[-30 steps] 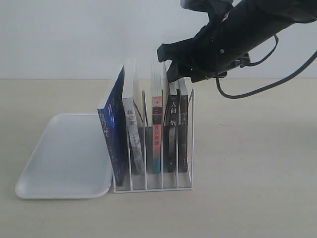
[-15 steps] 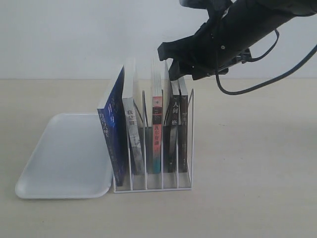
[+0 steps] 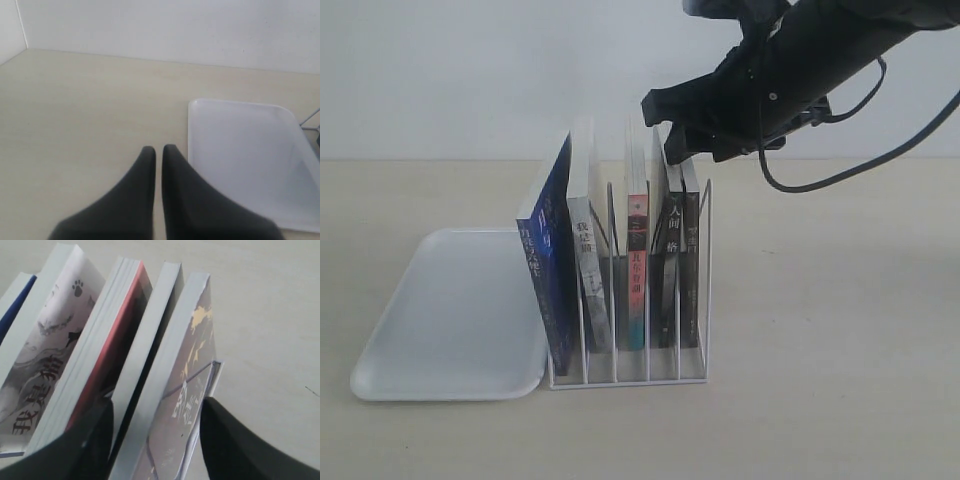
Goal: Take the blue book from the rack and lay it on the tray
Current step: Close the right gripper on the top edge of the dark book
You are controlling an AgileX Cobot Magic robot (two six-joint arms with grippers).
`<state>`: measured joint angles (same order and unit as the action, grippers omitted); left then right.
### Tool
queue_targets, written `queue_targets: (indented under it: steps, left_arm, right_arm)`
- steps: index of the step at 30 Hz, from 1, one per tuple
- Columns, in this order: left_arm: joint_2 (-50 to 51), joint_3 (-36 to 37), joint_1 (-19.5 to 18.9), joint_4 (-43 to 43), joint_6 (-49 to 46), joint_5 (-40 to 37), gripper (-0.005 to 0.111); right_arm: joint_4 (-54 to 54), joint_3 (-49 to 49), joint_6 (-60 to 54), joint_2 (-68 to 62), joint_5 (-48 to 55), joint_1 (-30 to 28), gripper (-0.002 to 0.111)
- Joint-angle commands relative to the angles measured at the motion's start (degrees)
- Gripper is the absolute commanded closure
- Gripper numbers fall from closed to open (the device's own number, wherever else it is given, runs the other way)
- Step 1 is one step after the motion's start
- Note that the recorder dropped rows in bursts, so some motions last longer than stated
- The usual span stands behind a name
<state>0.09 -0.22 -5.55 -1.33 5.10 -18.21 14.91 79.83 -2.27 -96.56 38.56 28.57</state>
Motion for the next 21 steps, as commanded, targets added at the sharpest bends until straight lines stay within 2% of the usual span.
queue_targets:
  steps: [1,9,21]
  left_arm:
    - [-0.1,0.2,0.3,0.0,0.4,0.0,0.103]
    - [-0.1,0.2,0.3,0.0,0.4,0.0,0.103]
    - [-0.1,0.2,0.3,0.0,0.4,0.0,0.103]
  right_arm:
    - [-1.3,0.3,0.2,0.0,0.1,0.0,0.058]
    - [-6.5,0.3,2.3,0.0,1.9,0.0,0.058]
    - [-6.5,0.3,2.3,0.0,1.9,0.0,0.058]
